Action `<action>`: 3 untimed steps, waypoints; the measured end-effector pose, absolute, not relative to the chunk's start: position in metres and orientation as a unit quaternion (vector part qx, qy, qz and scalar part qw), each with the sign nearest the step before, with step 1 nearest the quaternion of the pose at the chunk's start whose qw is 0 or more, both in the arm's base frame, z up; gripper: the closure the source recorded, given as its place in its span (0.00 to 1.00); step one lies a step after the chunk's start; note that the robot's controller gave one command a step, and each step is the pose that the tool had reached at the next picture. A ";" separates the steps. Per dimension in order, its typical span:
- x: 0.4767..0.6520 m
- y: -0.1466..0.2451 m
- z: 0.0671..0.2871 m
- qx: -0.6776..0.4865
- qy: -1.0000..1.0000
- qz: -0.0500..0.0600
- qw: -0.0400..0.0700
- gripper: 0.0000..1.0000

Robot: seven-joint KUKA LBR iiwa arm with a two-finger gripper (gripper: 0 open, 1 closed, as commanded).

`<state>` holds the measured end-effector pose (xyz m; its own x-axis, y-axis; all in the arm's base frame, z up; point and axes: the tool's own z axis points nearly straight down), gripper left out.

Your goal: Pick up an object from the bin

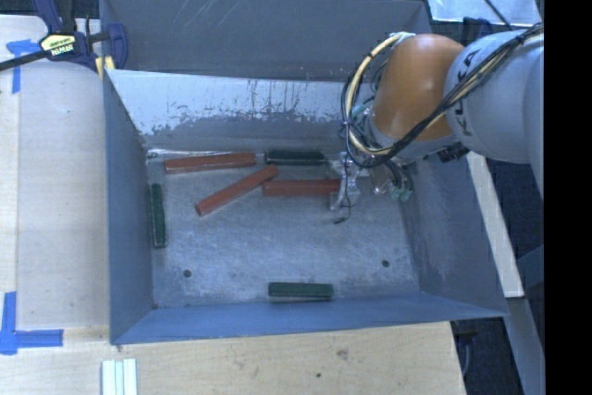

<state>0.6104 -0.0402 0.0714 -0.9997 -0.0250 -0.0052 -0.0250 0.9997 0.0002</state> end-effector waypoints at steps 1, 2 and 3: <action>0.610 -0.040 0.071 -0.013 1.000 0.000 0.003 1.00; 0.601 -0.042 0.197 0.052 0.999 0.000 0.002 1.00; 0.600 -0.041 0.197 0.052 0.999 0.000 0.002 1.00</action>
Offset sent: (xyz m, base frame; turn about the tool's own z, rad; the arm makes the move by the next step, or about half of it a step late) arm -0.0108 -0.0007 0.1250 0.1306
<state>0.6004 -0.0415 0.1968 -0.9946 0.1042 -0.0035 0.1042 0.9946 -0.0003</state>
